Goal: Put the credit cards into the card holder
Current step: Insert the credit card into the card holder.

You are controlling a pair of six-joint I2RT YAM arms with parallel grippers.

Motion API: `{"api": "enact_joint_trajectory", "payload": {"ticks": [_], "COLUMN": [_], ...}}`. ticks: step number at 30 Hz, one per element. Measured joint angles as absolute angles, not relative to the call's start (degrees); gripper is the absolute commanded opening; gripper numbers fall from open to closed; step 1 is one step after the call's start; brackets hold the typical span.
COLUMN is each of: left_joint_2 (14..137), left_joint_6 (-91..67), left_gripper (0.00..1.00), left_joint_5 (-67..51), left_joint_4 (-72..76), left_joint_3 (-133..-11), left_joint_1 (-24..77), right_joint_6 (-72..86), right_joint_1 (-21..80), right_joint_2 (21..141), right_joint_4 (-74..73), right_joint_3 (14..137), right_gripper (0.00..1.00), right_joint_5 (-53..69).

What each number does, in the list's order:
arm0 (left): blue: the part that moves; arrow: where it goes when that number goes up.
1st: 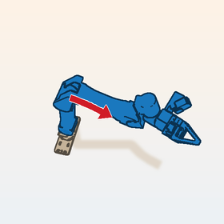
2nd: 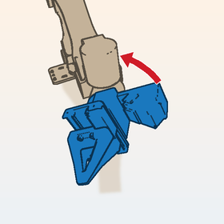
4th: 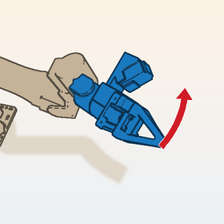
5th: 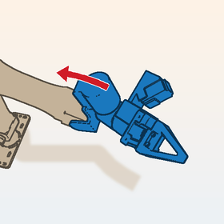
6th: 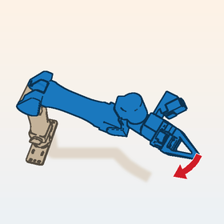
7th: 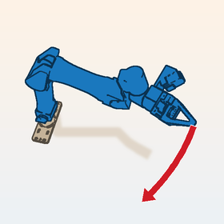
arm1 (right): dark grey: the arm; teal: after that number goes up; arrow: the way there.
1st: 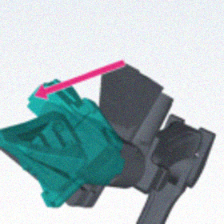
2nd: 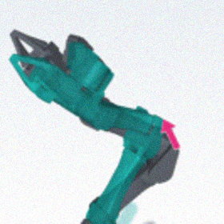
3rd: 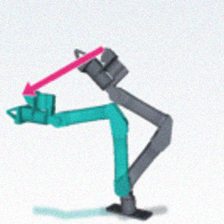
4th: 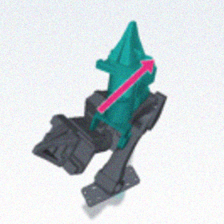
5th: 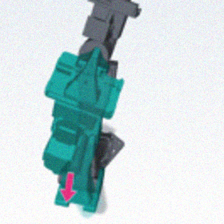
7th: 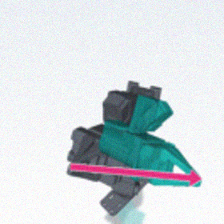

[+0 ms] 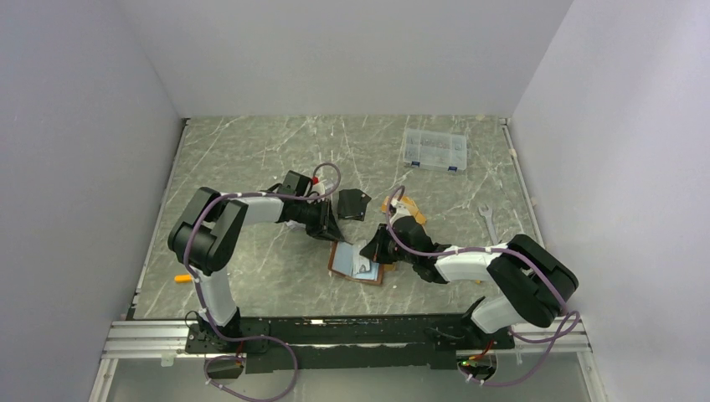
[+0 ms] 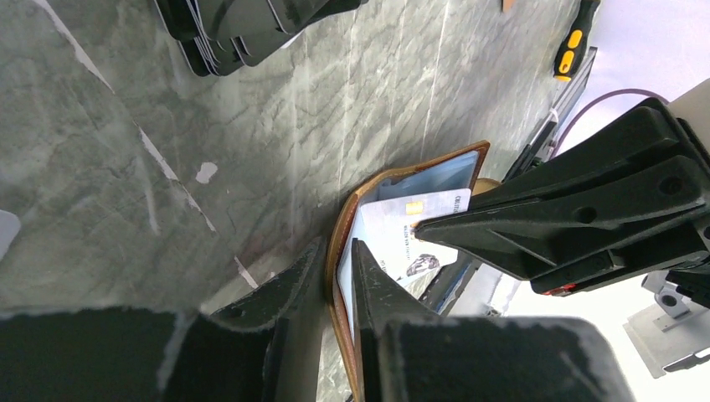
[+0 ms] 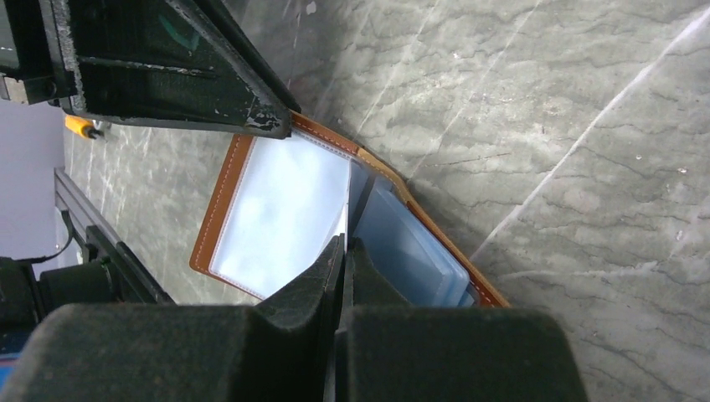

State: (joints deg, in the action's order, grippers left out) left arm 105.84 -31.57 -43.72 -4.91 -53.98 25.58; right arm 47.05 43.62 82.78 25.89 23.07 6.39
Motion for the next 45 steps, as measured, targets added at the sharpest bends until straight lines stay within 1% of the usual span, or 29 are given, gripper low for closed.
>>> {"api": "enact_joint_trajectory", "payload": {"ticks": [5, 10, 12, 16, 18, 20, 25, 28, 31, 33, 41, 45], "left_joint_2": [105.8, 105.4, 105.0, 105.2, 106.3, 107.7, 107.9, 107.5, 106.5, 105.8, 104.8, 104.3], "left_joint_6": [-30.8, -29.5, -28.7, -25.9, -23.5, -21.3, -18.3, -17.1, -15.9, -15.6, -14.7, -14.7], "left_gripper": [0.29, 0.28, 0.26, 0.14, 0.12, 0.13, 0.17, 0.23, 0.31, 0.34, 0.40, 0.40], "left_joint_5": [-44.1, -44.8, -45.3, -46.9, -48.0, -49.0, -49.8, -49.7, -49.7, -49.7, -49.6, -49.6], "left_joint_4": [-5.0, -5.4, -5.8, -9.0, -11.7, -13.2, -14.3, -15.0, -15.5, -15.5, -15.2, -14.9], "left_joint_3": [-53.7, -53.6, -53.6, -54.3, -56.0, -57.6, -56.8, -56.4, -56.3, -56.0, -54.7, -53.5], "left_joint_1": [26.2, 27.0, 27.1, 27.2, 27.3, 27.4, 27.7, 28.0, 28.2, 28.3, 28.3, 28.5], "right_joint_6": [45.1, 44.1, 43.7, 43.0, 42.7, 42.4, 42.1, 41.9, 41.5, 41.5, 41.5, 41.5], "right_joint_1": [43.6, 43.6, 43.5, 43.3, 43.2, 43.0, 42.5, 42.2, 42.0, 42.0, 42.0, 42.0], "right_joint_2": [82.8, 82.6, 82.2, 81.3, 80.8, 80.3, 80.2, 80.2, 80.5, 80.6, 80.6, 80.3], "right_joint_4": [26.2, 26.2, 26.2, 26.2, 26.2, 26.2, 26.2, 26.4, 26.7, 27.0, 28.8, 28.5], "right_joint_3": [23.1, 23.0, 22.8, 22.2, 21.9, 21.5, 20.8, 20.8, 20.8, 20.8, 19.6, 19.6], "right_gripper": [0.00, 0.00, 0.00, 0.00, 0.00, 0.00, 0.00, 0.00, 0.00, 0.00, 0.00, 0.00], "right_joint_5": [7.7, 8.4, 8.7, 9.3, 9.4, 9.5, 10.7, 11.4, 12.2, 12.5, 12.6, 12.5]}}
